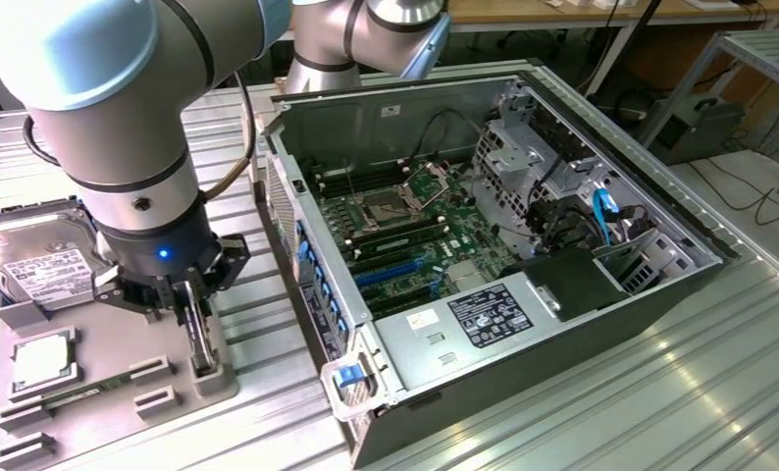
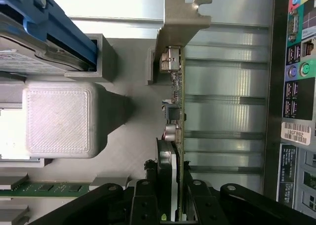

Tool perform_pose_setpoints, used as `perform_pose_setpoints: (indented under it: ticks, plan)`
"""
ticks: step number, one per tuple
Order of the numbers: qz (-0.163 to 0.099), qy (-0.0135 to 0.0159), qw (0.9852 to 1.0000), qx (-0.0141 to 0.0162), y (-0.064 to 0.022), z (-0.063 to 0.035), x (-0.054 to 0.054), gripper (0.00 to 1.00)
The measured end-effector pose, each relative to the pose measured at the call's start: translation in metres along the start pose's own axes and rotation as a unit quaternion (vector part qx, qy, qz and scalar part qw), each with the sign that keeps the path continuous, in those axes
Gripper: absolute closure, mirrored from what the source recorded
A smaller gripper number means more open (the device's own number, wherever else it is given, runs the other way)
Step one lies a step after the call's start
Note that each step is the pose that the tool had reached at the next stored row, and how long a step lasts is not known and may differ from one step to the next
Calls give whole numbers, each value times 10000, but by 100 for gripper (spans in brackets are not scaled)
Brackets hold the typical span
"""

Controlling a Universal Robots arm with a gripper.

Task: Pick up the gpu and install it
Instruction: 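Pick up the gpu and move the gpu toward the slot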

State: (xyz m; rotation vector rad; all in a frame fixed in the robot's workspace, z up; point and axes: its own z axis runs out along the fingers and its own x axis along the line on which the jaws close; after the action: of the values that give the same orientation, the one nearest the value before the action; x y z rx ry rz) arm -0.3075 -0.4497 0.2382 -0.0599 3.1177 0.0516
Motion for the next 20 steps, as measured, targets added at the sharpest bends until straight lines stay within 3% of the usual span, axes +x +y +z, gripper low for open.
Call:
perform_pose_setpoints:
  ticks: [10,16,20]
  plan:
    - [3,-5,9999,-123,-3,-65,-1,72]
    - [3,-8,9999,-167,-3,-103,-3,72]
    - [4,-7,9999,-171,-2,-134,-3,72]
